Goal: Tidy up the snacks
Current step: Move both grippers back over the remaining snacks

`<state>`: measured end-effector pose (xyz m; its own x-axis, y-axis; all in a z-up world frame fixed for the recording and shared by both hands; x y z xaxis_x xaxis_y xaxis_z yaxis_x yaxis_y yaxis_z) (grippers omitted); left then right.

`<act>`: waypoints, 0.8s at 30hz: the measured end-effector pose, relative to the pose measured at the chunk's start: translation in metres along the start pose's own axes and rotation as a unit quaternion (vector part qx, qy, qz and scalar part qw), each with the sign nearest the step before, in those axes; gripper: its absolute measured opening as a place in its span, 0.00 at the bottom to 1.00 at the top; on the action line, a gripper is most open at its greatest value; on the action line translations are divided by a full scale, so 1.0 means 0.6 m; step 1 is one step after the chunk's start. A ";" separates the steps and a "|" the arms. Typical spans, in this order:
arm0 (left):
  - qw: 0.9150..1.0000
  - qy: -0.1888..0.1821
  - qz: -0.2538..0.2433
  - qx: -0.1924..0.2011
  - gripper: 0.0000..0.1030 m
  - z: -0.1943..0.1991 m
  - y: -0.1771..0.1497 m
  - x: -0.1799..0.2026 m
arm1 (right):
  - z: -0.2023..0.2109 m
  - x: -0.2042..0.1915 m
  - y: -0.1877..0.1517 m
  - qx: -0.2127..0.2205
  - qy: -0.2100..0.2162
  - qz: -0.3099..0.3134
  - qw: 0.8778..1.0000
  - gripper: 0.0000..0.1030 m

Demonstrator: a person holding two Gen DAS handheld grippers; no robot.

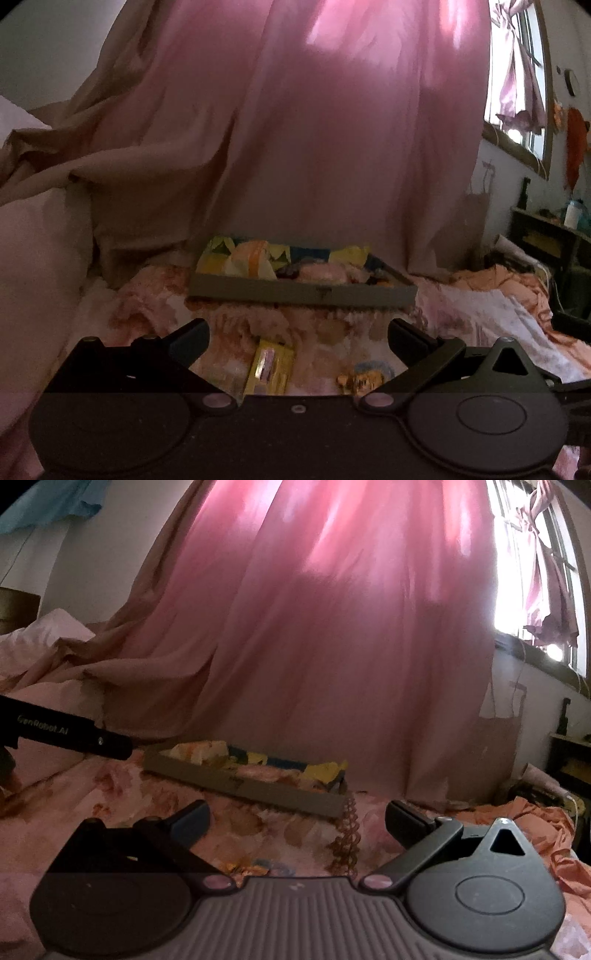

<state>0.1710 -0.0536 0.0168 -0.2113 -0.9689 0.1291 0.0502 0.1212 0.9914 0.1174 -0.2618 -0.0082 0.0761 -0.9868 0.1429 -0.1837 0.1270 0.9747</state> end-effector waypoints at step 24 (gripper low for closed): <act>0.985 -0.021 -0.064 -0.160 0.99 -0.004 -0.147 0.010 | 0.011 -0.020 -0.117 -0.155 0.012 -0.022 0.988 1.00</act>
<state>0.1678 -0.0704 -0.0701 -0.2760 -0.9611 0.0109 0.3245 -0.0825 0.9423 0.1226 -0.2595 -0.0794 0.1015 -0.9899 0.0994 0.1283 0.1121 0.9854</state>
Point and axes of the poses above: each gripper's, at about its wrist camera, not at the fingertips, and z roughly against the way its jaws point, x to its right, y to its top, the point moved 9 cm from there along -z, roughly the way its jaws point, and after that the axes turned 14 degrees about x, right-handed, at the moved point
